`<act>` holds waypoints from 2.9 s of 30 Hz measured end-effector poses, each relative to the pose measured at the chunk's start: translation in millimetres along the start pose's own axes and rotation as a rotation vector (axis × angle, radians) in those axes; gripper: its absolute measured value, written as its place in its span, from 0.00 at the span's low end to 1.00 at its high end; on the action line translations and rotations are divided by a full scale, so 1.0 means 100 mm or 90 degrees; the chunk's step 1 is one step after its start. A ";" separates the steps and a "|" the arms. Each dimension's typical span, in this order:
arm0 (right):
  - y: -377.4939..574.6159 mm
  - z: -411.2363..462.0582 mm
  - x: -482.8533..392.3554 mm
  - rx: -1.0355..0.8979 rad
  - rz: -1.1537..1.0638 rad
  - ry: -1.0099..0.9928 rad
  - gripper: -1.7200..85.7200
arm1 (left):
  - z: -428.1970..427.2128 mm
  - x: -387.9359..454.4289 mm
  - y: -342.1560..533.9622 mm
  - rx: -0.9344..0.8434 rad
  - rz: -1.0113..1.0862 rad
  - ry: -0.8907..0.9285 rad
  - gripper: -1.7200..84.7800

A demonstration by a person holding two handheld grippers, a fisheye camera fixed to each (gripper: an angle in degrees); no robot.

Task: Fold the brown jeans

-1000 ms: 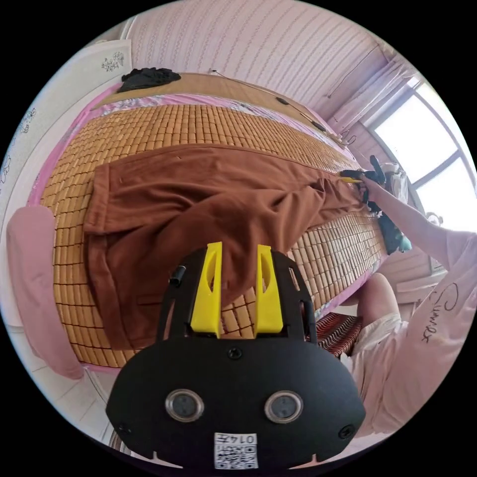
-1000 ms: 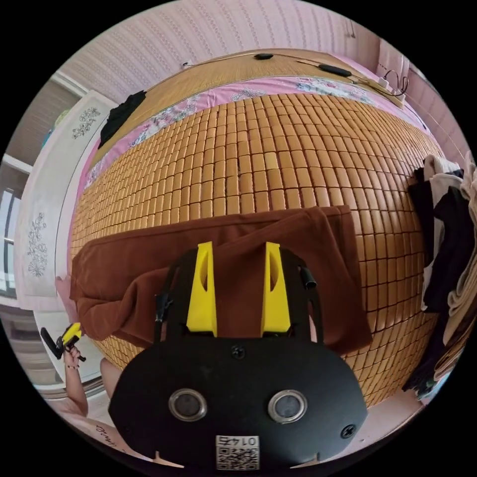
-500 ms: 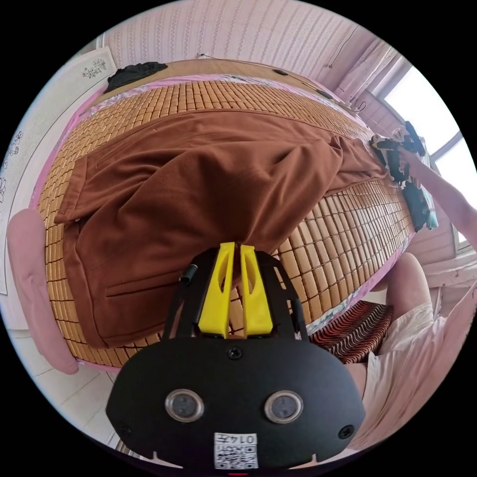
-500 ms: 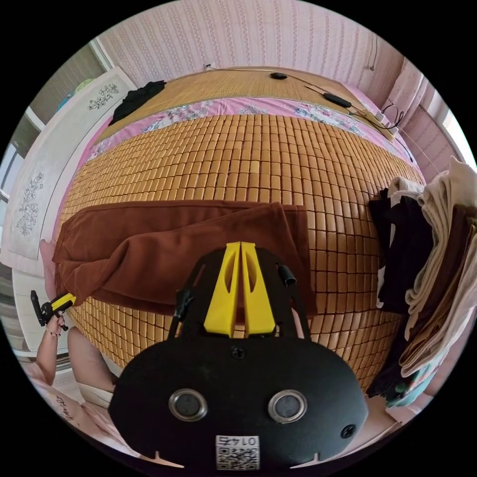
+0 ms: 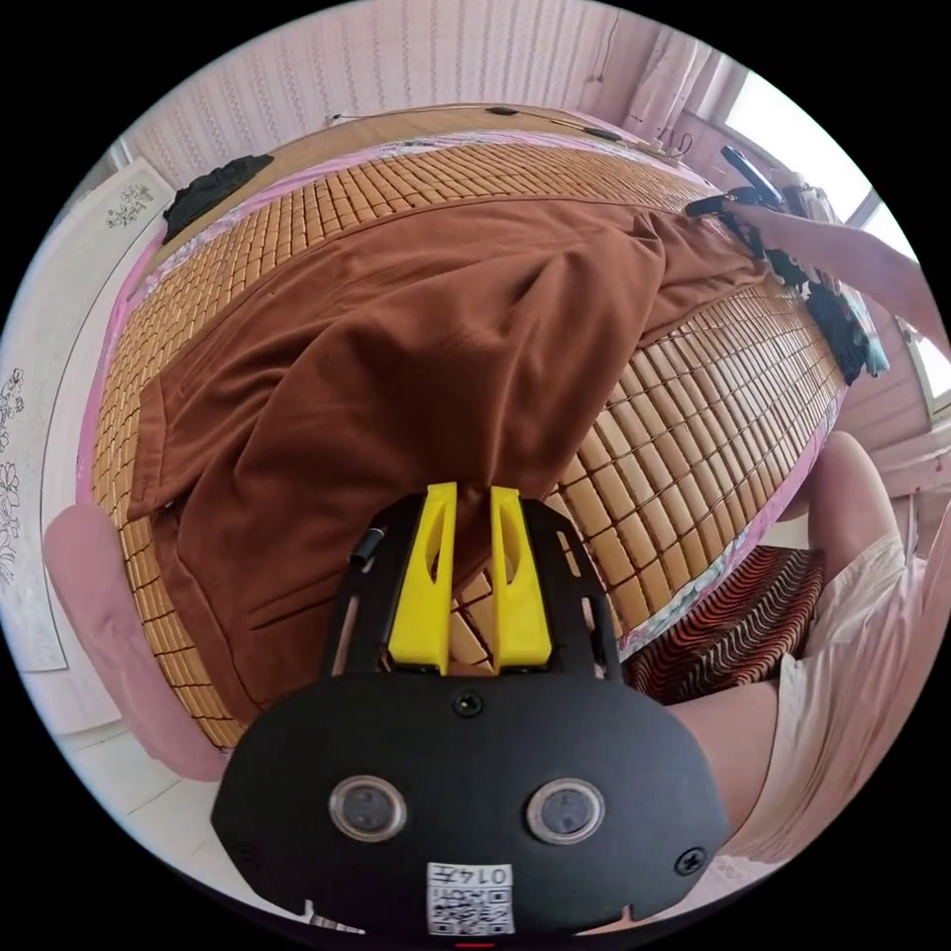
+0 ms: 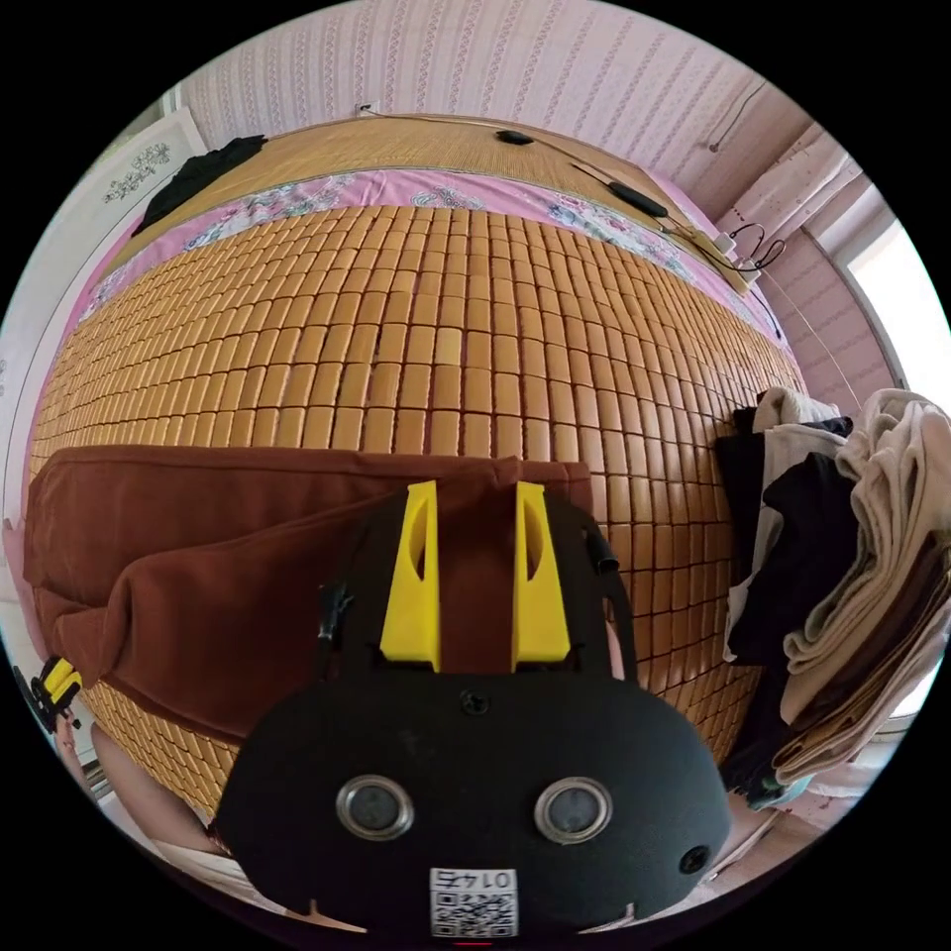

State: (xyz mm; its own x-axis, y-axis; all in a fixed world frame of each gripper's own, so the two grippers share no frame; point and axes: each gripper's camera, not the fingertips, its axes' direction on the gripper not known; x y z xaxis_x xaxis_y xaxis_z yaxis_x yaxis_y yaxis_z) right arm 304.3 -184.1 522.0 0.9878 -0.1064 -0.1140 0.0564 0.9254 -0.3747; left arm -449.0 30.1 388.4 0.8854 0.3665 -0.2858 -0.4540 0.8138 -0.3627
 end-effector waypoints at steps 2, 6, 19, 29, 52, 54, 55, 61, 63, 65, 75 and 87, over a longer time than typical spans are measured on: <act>0.14 -0.13 0.03 0.017 -0.020 -0.009 0.07 | -0.08 -0.04 0.00 -0.008 -0.006 0.015 0.11; 0.62 -0.68 0.27 0.112 -0.032 -0.066 0.03 | -0.29 0.01 0.07 0.020 -0.011 0.076 0.16; 3.42 -2.36 1.11 0.366 -0.031 -0.222 0.02 | -0.57 0.28 0.70 -0.022 0.051 -0.048 0.03; 5.05 -1.27 1.17 0.056 0.218 -0.105 0.05 | -0.56 0.07 1.74 -0.026 -0.064 0.009 0.07; 2.88 -0.50 0.18 -0.020 0.002 -0.005 0.07 | -0.77 -0.74 3.00 0.079 -0.443 0.015 0.09; 2.78 -0.51 0.18 -0.036 0.032 -0.021 0.07 | -0.78 -0.78 3.08 0.082 -0.459 0.017 0.10; 2.72 -0.53 0.14 -0.051 0.042 -0.016 0.08 | -0.80 -0.81 3.15 0.089 -0.473 0.016 0.10; 2.06 -1.05 -0.86 0.057 -0.133 0.067 0.09 | -0.88 -1.00 3.43 0.147 -0.555 -0.033 0.12; 1.70 -1.19 -1.52 0.099 -0.251 0.026 0.10 | -0.85 -1.05 3.43 0.116 -0.568 -0.092 0.14; 1.35 -1.30 -2.30 0.137 -0.362 -0.019 0.10 | -0.82 -1.09 3.41 0.095 -0.572 -0.140 0.16; 0.49 -1.33 -6.56 0.192 -0.722 -0.187 0.10 | -0.51 -1.19 3.15 0.078 -0.584 -0.141 0.16; 0.01 -1.03 -7.98 0.161 -0.705 -0.129 0.01 | -0.51 -1.46 3.22 0.129 -0.572 -0.148 0.08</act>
State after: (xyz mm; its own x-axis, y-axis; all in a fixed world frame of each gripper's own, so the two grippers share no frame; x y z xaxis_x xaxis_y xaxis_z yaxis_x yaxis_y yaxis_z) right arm -498.4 -135.4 518.1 0.3820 -0.8670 0.3200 0.9121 0.4095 0.0207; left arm -729.1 216.2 268.3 0.9025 -0.3720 0.2168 0.4133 0.8899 -0.1933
